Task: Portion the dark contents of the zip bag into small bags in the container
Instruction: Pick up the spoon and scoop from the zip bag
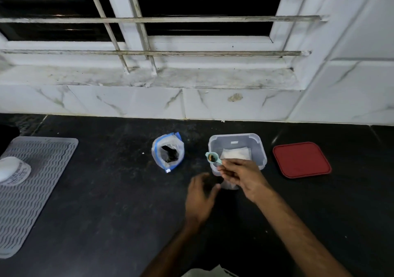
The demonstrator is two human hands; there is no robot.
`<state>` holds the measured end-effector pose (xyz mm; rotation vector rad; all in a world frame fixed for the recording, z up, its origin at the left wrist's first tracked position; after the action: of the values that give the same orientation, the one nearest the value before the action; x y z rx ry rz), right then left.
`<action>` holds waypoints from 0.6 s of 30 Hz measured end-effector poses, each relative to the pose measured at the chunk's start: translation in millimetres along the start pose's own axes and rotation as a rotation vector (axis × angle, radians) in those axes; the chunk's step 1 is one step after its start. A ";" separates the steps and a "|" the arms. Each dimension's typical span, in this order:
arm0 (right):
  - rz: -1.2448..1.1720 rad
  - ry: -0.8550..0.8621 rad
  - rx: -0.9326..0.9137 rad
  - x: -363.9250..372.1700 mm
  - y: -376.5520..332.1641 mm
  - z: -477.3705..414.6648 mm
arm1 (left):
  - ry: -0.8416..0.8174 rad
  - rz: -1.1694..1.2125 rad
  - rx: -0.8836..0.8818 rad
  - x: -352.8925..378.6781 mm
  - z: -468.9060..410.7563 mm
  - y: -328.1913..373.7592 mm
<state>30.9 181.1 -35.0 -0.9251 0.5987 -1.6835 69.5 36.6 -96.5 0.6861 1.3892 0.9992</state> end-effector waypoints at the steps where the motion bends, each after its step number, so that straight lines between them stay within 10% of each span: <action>1: 0.011 0.005 -0.005 -15.4 -1.5 2.8 | -0.065 -0.049 0.002 20.2 1.3 2.4; 18: 0.878 0.086 -0.379 -97.1 5.0 -10.9 | -0.053 0.001 -0.088 83.0 11.4 -0.8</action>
<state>36.9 271.3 -72.3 -0.6855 1.2019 -0.8289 73.1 111.0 -134.9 0.6438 1.2915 1.0297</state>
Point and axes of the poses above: each hand's wrist, its own z-axis away from the middle knuckle, its own x-axis out of the palm, y = z × x, the point moved 8 cm from there along -z, towards the middle knuckle, and after that the axes turned 2 degrees about -x, right-handed, at the moved point
